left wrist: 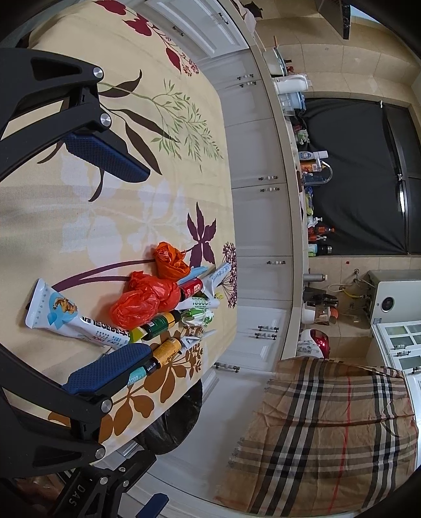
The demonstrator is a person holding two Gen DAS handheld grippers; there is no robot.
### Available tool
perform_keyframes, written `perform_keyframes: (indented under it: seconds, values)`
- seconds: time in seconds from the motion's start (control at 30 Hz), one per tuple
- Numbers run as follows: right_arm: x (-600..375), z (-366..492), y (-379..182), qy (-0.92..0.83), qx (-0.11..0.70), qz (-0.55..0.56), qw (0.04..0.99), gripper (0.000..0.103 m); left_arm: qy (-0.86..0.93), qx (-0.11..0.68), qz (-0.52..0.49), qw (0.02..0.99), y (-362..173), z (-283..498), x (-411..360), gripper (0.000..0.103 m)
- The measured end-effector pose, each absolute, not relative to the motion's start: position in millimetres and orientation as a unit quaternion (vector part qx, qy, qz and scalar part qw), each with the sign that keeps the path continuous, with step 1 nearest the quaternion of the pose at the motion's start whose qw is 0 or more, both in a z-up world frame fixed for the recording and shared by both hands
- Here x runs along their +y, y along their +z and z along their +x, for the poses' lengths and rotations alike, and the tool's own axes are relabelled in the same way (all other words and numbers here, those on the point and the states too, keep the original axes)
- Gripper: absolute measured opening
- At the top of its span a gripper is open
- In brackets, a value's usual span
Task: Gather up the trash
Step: 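Grasp the white toothpaste tube with the left tool while the right tool grasps crumpled wrappers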
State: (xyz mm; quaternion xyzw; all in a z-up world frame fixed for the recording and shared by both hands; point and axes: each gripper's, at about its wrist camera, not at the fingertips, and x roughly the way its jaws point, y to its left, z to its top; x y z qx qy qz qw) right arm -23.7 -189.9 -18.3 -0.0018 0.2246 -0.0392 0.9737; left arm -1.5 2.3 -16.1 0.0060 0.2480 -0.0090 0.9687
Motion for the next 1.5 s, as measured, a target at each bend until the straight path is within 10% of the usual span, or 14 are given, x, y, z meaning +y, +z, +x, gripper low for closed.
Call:
perform_keyframes:
  seconds: [0.3,0.4,0.53,1.2,1.5]
  values:
    - [-179,-14,-29,-0.024,0.24,-0.01,0.971,0.088,-0.011,0.284,0.002,0.959,-25,7,13,0.094]
    - [-173,-8,-33,-0.013,0.252,-0.015,0.968,0.084,-0.012,0.3,0.006,0.954,-30,10,15,0.06]
    - [-167,0,-39,0.004,0.268,-0.017,0.963,0.069,-0.023,0.32,-0.008,0.947,-38,14,19,0.051]
    - [-193,-1,-51,-0.01,0.283,0.011,0.959,0.065,-0.113,0.355,0.024,0.928,-58,18,-28,0.05]
    - [-180,0,-52,0.009,0.284,0.002,0.959,0.065,-0.126,0.362,0.025,0.923,-64,14,-26,0.028]
